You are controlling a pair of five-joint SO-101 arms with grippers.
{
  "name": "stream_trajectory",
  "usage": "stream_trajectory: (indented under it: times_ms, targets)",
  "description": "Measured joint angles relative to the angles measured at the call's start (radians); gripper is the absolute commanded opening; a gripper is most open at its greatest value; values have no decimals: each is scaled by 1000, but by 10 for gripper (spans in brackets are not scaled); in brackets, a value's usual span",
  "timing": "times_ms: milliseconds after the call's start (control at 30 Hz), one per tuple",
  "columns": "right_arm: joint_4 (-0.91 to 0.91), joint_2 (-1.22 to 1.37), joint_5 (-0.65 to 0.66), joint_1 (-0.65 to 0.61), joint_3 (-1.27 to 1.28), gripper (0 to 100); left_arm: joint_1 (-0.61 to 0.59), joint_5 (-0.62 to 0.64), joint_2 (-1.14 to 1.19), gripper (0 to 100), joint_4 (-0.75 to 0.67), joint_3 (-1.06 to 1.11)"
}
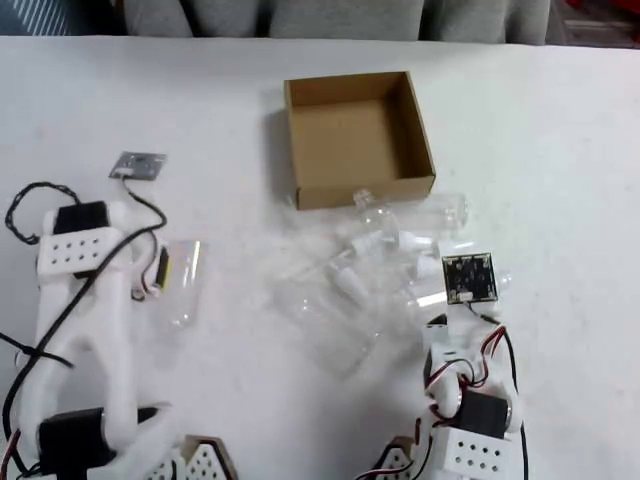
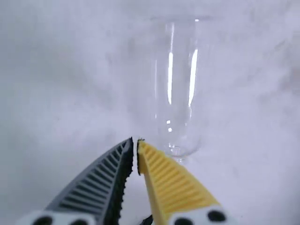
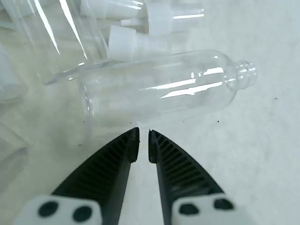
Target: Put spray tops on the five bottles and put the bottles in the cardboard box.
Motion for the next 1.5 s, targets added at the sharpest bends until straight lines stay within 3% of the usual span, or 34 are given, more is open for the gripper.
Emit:
stream_trajectory:
  times_ms: [433, 767, 1200, 1500]
  targets:
    - [0, 0, 0, 0, 0, 17, 351, -8, -439, 20, -44, 264]
    - [0, 0, 0, 0, 0, 17, 523, -6, -235, 20, -144, 327]
    - [0, 0, 0, 0, 0, 17, 519, -6, -167, 20, -198, 371]
    - [0, 0, 0, 0, 0, 17, 328, -6, -167, 20, -319, 456]
